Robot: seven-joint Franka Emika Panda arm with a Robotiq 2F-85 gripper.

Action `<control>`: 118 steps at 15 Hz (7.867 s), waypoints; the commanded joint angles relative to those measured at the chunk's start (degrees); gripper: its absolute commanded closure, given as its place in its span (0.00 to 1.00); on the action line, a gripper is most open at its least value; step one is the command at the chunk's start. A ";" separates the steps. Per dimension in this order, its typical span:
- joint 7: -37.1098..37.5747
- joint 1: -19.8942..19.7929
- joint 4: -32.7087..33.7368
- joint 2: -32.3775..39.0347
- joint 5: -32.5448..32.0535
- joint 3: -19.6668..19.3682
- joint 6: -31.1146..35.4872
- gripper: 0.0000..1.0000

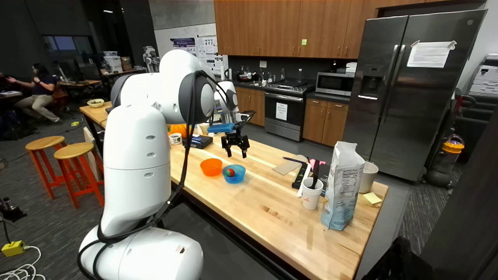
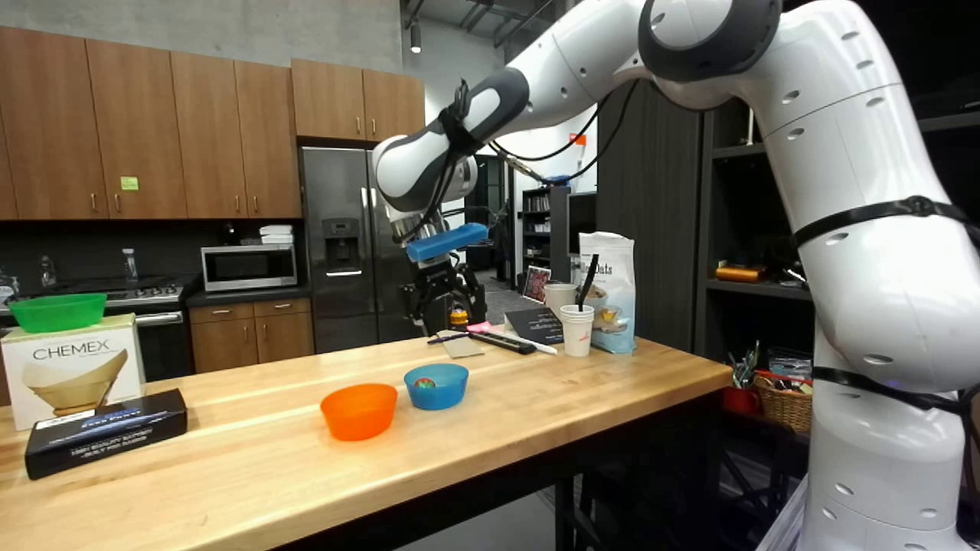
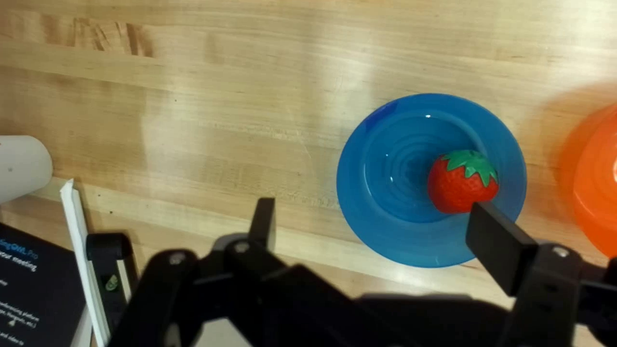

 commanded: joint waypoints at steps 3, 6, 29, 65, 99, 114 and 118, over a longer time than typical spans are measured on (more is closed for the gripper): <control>-2.71 -2.59 -5.43 -1.24 2.65 -0.77 9.42 0.00; -4.49 -3.48 -6.25 -0.88 4.54 -0.87 10.64 0.00; -16.25 -5.50 -7.81 4.25 13.00 -0.62 11.92 0.43; -12.38 0.52 5.82 -0.41 3.40 1.31 1.62 0.99; -20.64 7.08 19.31 13.66 -16.03 1.23 1.39 0.99; -24.74 6.08 18.35 13.98 -13.94 1.41 9.08 0.99; -23.37 6.00 18.78 14.13 -8.69 1.71 8.26 0.99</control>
